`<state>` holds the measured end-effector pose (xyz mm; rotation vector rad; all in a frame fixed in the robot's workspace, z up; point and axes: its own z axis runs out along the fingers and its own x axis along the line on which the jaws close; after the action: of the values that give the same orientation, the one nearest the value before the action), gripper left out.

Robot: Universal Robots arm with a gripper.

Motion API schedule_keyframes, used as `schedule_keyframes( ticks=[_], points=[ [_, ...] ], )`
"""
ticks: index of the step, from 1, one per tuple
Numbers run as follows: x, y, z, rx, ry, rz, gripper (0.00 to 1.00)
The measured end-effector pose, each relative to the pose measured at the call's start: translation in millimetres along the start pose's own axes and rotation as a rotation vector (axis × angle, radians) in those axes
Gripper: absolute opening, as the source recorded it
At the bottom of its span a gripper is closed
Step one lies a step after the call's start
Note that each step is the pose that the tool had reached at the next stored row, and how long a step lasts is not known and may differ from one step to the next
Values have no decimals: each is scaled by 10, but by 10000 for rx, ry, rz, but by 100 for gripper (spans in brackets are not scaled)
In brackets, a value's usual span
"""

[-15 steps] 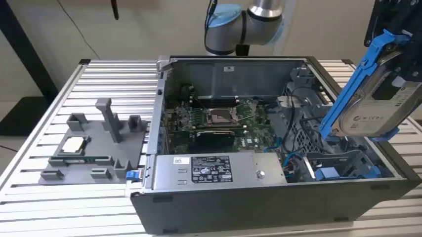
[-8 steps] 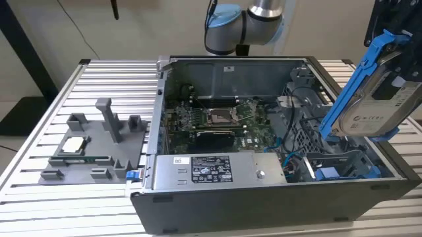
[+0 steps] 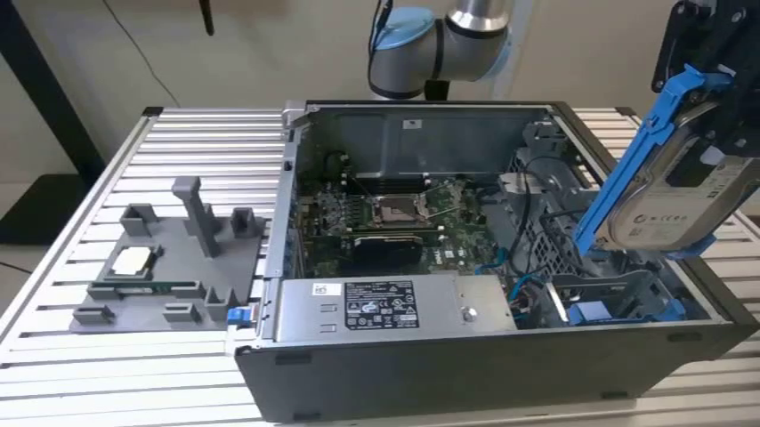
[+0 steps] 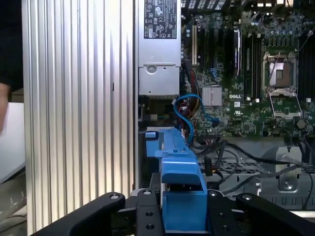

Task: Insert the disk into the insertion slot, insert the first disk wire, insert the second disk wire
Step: 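Insert the disk into the insertion slot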

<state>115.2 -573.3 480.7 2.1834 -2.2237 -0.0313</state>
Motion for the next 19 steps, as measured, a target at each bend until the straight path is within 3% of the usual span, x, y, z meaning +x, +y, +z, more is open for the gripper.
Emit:
schedule_keyframes(
  ticks=[4, 19],
  points=[
    [-1, -3, 70, 70, -2, -1, 32],
    [0, -11, 344, 74, -32, -1, 32]
  ],
)
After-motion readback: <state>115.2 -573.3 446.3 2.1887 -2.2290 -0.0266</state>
